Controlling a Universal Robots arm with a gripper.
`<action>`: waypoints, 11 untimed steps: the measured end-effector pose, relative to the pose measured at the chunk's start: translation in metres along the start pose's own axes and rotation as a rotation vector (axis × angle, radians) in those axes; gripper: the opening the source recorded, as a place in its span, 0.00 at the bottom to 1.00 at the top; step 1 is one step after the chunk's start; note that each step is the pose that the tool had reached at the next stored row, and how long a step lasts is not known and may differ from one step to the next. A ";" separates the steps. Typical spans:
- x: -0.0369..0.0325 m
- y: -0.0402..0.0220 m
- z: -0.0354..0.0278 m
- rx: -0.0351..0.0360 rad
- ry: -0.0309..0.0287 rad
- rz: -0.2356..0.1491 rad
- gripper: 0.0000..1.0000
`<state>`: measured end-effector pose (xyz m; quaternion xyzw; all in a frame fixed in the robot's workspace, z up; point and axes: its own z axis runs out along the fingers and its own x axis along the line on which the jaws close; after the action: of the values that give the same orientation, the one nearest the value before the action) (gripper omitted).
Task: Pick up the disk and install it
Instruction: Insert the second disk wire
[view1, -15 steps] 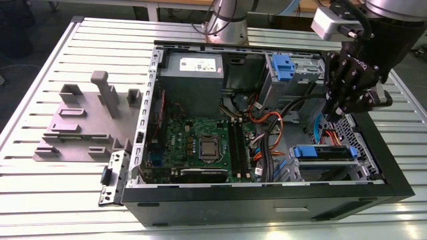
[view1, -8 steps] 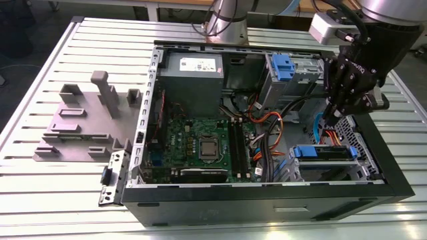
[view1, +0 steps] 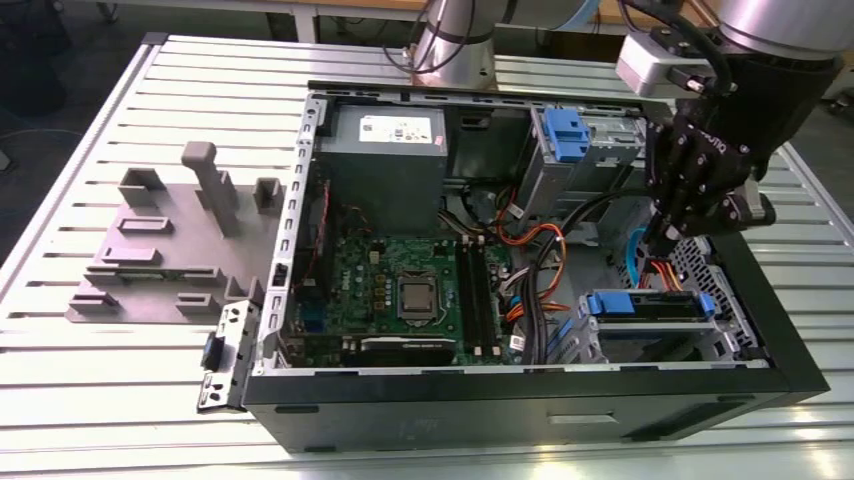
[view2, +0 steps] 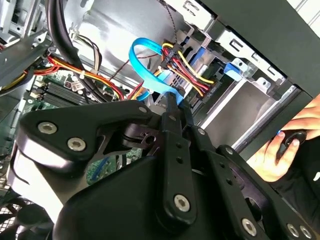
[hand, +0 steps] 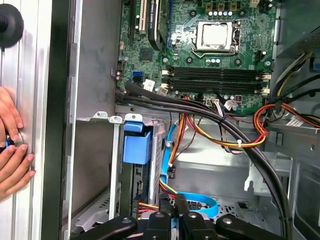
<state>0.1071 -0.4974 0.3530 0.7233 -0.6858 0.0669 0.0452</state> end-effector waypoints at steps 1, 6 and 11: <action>0.0010 0.0005 0.0004 0.0002 0.0000 -0.001 0.16; 0.0078 0.0040 0.0036 0.0017 -0.0006 -0.005 0.16; 0.0150 0.0075 0.0068 0.0047 -0.0015 -0.012 0.16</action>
<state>0.1007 -0.5136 0.3485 0.7276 -0.6813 0.0677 0.0434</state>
